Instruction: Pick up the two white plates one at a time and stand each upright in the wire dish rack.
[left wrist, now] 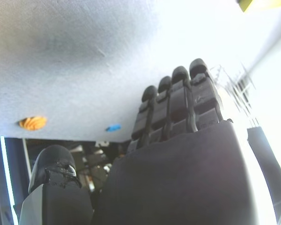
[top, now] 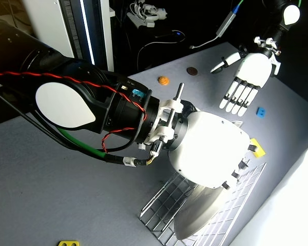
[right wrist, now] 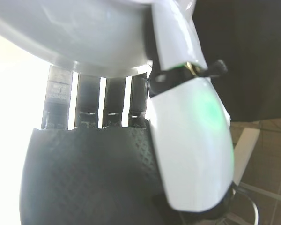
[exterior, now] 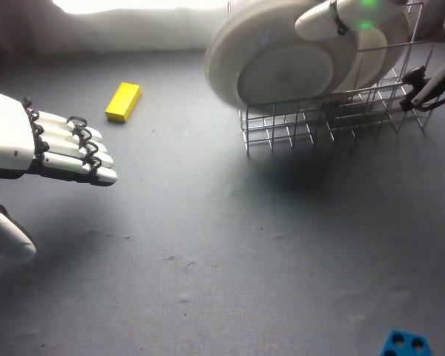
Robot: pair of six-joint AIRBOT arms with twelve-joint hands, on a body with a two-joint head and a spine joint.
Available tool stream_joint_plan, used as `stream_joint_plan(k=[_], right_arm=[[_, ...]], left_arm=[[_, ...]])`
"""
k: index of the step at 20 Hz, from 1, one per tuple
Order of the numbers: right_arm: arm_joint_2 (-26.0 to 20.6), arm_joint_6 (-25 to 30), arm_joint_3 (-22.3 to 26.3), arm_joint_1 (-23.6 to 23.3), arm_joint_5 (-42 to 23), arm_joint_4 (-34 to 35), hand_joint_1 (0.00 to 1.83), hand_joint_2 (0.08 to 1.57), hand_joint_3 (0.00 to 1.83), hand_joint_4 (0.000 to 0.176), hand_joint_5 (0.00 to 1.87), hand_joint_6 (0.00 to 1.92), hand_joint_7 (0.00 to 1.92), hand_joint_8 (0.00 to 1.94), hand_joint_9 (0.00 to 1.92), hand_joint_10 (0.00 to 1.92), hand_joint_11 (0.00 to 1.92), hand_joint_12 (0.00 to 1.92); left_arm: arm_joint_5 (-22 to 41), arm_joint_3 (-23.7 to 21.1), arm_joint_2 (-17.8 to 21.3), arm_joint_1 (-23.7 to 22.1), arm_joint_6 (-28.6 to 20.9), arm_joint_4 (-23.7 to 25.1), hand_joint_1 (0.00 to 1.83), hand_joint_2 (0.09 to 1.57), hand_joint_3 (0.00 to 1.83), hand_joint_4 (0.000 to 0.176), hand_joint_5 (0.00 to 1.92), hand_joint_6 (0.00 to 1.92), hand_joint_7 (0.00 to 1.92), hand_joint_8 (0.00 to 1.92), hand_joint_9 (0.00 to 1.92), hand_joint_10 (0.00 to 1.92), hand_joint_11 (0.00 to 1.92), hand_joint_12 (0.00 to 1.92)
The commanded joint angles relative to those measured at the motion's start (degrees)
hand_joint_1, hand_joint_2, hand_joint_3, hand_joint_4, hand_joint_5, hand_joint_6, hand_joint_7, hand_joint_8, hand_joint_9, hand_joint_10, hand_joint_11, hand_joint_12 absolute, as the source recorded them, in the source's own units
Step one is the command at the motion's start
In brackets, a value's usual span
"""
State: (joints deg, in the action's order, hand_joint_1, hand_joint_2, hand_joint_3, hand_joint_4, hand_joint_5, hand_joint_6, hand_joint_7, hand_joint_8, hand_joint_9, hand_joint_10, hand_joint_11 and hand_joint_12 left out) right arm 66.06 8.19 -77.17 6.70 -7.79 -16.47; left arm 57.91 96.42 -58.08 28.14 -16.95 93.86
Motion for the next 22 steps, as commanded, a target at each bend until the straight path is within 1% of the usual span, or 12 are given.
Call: stream_joint_plan(k=[1,6,7,8,9,10,12,14,16,18,20,22], right_arm=[[-0.4,0.7,-0.2,-0.6,-7.2,1.1,1.25,1.08,0.00,0.000,0.71,0.04,0.75,0.00,0.74,0.05,0.30,1.10],[-0.5,0.6,-0.3,-0.6,-7.3,1.1,1.21,1.02,0.00,0.000,0.57,0.00,0.54,0.00,0.51,0.00,0.06,1.10],[-0.6,0.6,-0.3,-0.7,-7.6,1.1,1.16,0.99,0.00,0.000,0.46,0.00,0.37,0.00,0.32,0.00,0.00,0.90],[-0.7,0.6,-0.3,-0.7,-8.0,1.1,1.16,0.99,0.00,0.000,0.46,0.00,0.37,0.00,0.32,0.00,0.00,0.90],[-0.8,0.6,-0.3,-0.8,-8.6,1.1,1.13,0.98,0.00,0.000,0.36,0.00,0.27,0.00,0.22,0.00,0.00,0.70],[-0.9,0.7,-0.2,-1.0,-9.0,1.1,1.10,0.95,0.00,0.000,0.30,0.00,0.22,0.00,0.18,0.00,0.00,0.61],[-1.2,1.0,-0.2,-1.8,-9.8,1.1,1.05,0.92,0.00,0.000,0.11,0.00,0.07,0.00,0.02,0.00,0.00,0.19],[-1.7,1.0,-0.1,-2.2,-12.5,-1.8,0.99,0.88,0.00,0.000,0.02,0.00,0.00,0.00,0.00,0.00,0.00,0.01],[-2.4,0.4,0.6,-2.3,-15.4,-6.8,0.93,0.84,0.00,0.000,0.00,0.00,0.00,0.00,0.00,0.00,0.00,0.00],[-3.4,-3.5,1.8,-2.2,-18.1,-11.8,0.92,0.82,0.00,0.027,0.00,0.00,0.00,0.00,0.00,0.00,0.00,0.00],[-4.4,-8.4,3.0,-1.5,-18.4,-13.8,0.90,0.78,0.00,0.020,0.00,0.00,0.00,0.00,0.00,0.00,0.00,0.00],[-5.4,-15.8,4.4,-0.4,-18.2,-13.8,0.89,0.76,0.00,0.019,0.00,0.00,0.00,0.00,0.00,0.00,0.00,0.00]], left_arm=[[1.4,0.1,0.0,-0.2,0.0,-3.6,0.00,1.02,0.00,0.000,0.04,0.01,0.02,0.00,0.00,0.00,0.00,0.00],[1.4,0.1,0.0,-0.2,0.0,-3.6,0.00,1.02,0.00,0.000,0.04,0.01,0.02,0.00,0.00,0.00,0.00,0.00],[1.4,0.1,0.0,-0.2,0.0,-3.6,0.00,1.02,0.00,0.000,0.01,0.00,0.00,0.00,0.00,0.00,0.00,0.00],[1.4,0.1,0.0,-0.2,0.0,-3.6,0.00,1.02,0.00,0.000,0.01,0.00,0.00,0.00,0.00,0.00,0.00,0.00],[1.4,0.1,0.0,-0.2,0.0,-3.6,0.00,1.02,0.00,0.000,0.01,0.00,0.00,0.00,0.00,0.00,0.00,0.00],[1.4,0.0,0.0,-0.2,0.0,-3.6,0.00,1.02,0.00,0.000,0.01,0.00,0.00,0.00,0.00,0.00,0.00,0.00],[1.5,-0.3,0.0,-0.4,0.0,-3.6,0.00,1.01,0.00,0.000,0.02,0.01,0.00,0.00,0.00,0.00,0.00,0.00],[2.9,-0.3,0.0,-0.5,0.0,-3.7,0.00,1.02,0.00,0.000,0.02,0.01,0.01,0.00,0.00,0.00,0.00,0.00],[4.7,-0.4,0.0,-0.9,0.0,-3.8,0.00,1.01,0.00,0.000,0.02,0.00,0.01,0.00,0.00,0.00,0.00,0.00],[5.8,-0.5,0.0,-1.8,0.0,-3.8,0.00,1.01,0.00,0.000,0.01,0.00,0.00,0.00,0.00,0.00,0.00,0.00],[6.5,-0.4,0.1,-2.5,0.3,-3.7,0.00,1.01,0.00,0.000,0.01,0.00,0.00,0.00,0.00,0.00,0.00,0.00],[6.6,-0.6,0.2,-2.5,1.2,-2.5,0.00,1.00,0.00,0.000,0.02,0.01,0.01,0.01,0.00,0.00,0.00,0.00]])
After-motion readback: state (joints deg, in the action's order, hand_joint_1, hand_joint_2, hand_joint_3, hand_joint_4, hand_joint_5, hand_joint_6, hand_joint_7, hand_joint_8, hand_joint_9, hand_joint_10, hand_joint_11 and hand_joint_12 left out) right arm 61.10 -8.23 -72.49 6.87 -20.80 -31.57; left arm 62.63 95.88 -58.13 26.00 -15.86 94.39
